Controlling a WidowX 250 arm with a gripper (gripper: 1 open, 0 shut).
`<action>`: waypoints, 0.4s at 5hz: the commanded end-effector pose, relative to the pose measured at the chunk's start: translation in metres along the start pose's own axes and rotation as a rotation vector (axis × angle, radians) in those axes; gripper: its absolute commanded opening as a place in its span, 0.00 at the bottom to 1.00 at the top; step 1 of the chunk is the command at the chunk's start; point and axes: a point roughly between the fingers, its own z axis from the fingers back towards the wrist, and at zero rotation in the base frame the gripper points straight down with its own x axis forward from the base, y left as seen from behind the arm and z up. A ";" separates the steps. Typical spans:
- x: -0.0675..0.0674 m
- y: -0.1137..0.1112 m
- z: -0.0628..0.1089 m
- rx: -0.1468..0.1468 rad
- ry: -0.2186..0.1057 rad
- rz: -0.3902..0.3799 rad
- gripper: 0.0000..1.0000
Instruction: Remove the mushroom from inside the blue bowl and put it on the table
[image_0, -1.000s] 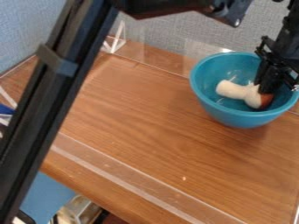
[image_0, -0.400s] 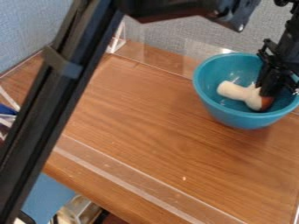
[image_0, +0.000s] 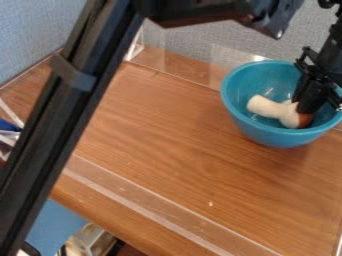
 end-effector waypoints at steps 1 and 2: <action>-0.004 -0.005 0.062 0.073 -0.110 -0.044 0.00; -0.017 -0.006 0.065 0.074 -0.105 -0.053 0.00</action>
